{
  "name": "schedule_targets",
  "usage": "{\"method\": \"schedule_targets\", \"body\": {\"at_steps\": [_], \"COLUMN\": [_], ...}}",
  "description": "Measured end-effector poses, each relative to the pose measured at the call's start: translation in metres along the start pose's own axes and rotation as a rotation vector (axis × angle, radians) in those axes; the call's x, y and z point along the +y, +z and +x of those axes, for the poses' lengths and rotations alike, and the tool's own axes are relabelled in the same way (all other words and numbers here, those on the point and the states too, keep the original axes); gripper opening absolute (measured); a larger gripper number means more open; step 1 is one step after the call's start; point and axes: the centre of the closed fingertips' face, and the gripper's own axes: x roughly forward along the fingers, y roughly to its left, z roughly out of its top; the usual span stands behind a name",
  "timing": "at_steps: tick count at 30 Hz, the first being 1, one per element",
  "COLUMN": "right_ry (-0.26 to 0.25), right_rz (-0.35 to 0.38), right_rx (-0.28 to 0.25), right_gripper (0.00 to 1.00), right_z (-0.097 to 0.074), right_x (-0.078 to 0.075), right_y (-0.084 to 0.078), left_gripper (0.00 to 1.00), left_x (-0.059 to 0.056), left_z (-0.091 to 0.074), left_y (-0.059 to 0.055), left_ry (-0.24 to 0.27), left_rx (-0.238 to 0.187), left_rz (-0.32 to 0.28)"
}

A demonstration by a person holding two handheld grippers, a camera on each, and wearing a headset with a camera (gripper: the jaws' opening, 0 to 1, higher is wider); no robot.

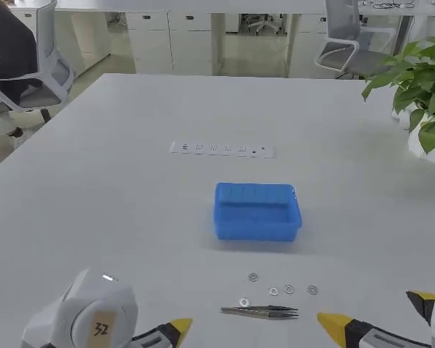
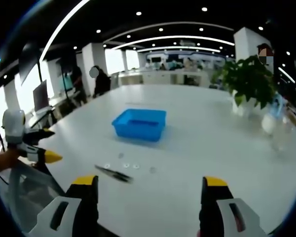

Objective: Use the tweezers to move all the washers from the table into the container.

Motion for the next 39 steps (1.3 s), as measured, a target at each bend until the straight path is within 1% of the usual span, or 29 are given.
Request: {"method": "schedule_targets", "body": {"at_steps": [1,4,7,9,11,13,14,16,17,20,22,23,24,25,26,27,29,30,32,33,34,36,37,38,39], "right_ry": [0.001,0.002,0.005,0.012,0.014,0.015,0.018,0.037,0.049,0.057,0.066,0.07,0.078,0.084,0.086,0.09,0.093,0.095,0.101,0.106,0.109,0.122,0.125,0.13,0.134], "right_rz": [0.001,0.004,0.0,-0.009,-0.021,-0.045,-0.054,-0.052,-0.052,-0.063,-0.057,-0.053,-0.047,-0.043,-0.043,-0.045,-0.055,-0.057,-0.058,-0.059,-0.057,-0.056,-0.057,-0.059,-0.06], "right_rx": [0.003,0.008,0.006,0.002,-0.003,0.001,0.006,0.008,0.007,0.013,0.017,0.016,0.016,0.021,0.023,0.03,0.04,0.044,0.054,0.058,0.061,0.074,0.078,0.084,0.09], "right_gripper": [0.85,0.84,0.84,0.84,0.84,0.84,0.84,0.83,0.82,0.81,0.81,0.81,0.8,0.8,0.8,0.8,0.79,0.79,0.79,0.78,0.78,0.78,0.77,0.77,0.77], "right_z": [0.0,0.001,0.001,0.001,0.0,0.001,0.003,0.004,0.004,0.006,0.007,0.008,0.009,0.01,0.01,0.011,0.012,0.013,0.014,0.015,0.016,0.019,0.02,0.021,0.022], "right_x": [0.0,0.0,0.001,0.003,0.005,0.007,0.008,0.011,0.014,0.017,0.019,0.02,0.021,0.022,0.023,0.023,0.024,0.024,0.024,0.024,0.025,0.027,0.028,0.029,0.03], "right_y": [-0.001,-0.002,-0.001,0.001,0.002,0.002,0.001,0.001,0.001,0.0,0.0,0.001,0.001,0.001,0.001,0.0,-0.001,-0.002,-0.003,-0.004,-0.004,-0.006,-0.007,-0.008,-0.009], "left_gripper": [0.84,0.84,0.84,0.84,0.83,0.81,0.82,0.81,0.8,0.77,0.74,0.71,0.69,0.66,0.63,0.6,0.55,0.52,0.45,0.41,0.39,0.33,0.32,0.3,0.29], "left_x": [-0.005,-0.005,-0.01,-0.012,-0.016,-0.023,-0.025,-0.027,-0.029,-0.033,-0.036,-0.038,-0.042,-0.045,-0.049,-0.053,-0.056,-0.059,-0.062,-0.063,-0.066,-0.07,-0.072,-0.076,-0.078], "left_z": [0.0,-0.001,-0.001,-0.001,-0.001,0.002,0.004,0.006,0.007,0.011,0.014,0.015,0.017,0.018,0.018,0.02,0.023,0.025,0.03,0.031,0.034,0.04,0.042,0.045,0.047], "left_y": [0.0,0.001,0.002,0.003,0.001,-0.006,-0.006,-0.007,-0.006,0.002,0.008,0.009,0.013,0.016,0.019,0.02,0.021,0.023,0.023,0.023,0.025,0.024,0.023,0.02,0.018], "left_ry": [-0.026,-0.029,-0.064,-0.078,-0.104,-0.139,-0.154,-0.167,-0.178,-0.197,-0.216,-0.23,-0.259,-0.278,-0.299,-0.324,-0.346,-0.369,-0.396,-0.399,-0.421,-0.452,-0.463,-0.488,-0.502], "left_rx": [0.003,-0.002,-0.001,-0.003,0.018,0.067,0.079,0.097,0.102,0.097,0.09,0.093,0.082,0.061,0.053,0.055,0.058,0.056,0.072,0.071,0.07,0.092,0.095,0.113,0.124], "left_rz": [-0.01,0.004,-0.014,-0.018,-0.018,-0.033,-0.034,-0.012,0.007,0.036,0.063,0.073,0.096,0.116,0.136,0.152,0.173,0.191,0.21,0.212,0.221,0.236,0.249,0.283,0.306]}}
